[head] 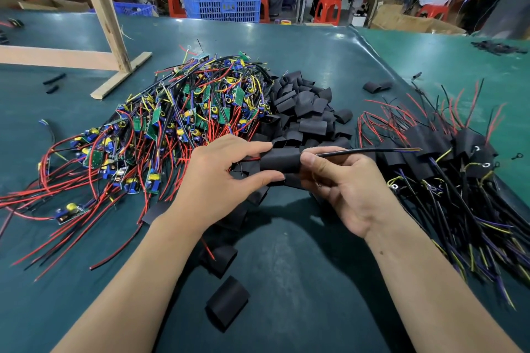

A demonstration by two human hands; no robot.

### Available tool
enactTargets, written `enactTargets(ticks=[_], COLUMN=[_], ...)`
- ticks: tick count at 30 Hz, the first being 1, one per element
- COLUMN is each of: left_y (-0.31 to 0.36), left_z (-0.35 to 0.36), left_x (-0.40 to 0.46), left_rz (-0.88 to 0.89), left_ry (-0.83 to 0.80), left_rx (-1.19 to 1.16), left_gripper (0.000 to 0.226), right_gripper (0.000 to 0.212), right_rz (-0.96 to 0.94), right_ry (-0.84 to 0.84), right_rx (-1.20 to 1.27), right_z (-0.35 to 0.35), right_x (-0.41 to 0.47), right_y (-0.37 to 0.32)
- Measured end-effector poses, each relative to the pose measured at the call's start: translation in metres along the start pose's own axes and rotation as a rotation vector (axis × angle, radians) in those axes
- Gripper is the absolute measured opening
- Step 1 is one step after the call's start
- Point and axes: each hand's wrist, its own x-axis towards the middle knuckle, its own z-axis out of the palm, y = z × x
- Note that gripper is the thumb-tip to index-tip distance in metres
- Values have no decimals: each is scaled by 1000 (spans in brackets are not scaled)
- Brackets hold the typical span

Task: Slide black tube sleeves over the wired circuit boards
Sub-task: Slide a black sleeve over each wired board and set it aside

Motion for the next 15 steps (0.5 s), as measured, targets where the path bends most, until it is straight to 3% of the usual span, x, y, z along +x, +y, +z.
enactTargets(ticks=[12,15], left_y=[-4,-4], left_z=[-1,-2], left_x=[0,1], left_rz=[-10,-12], left_ry=[17,27], left_rx=[21,9], left_gripper=[43,43], right_gripper=[5,14], right_rz=[13,44], right_ry=[13,-15], right_rx=[78,122], right_z=[2,1], right_x=[3,4], right_y=[6,5])
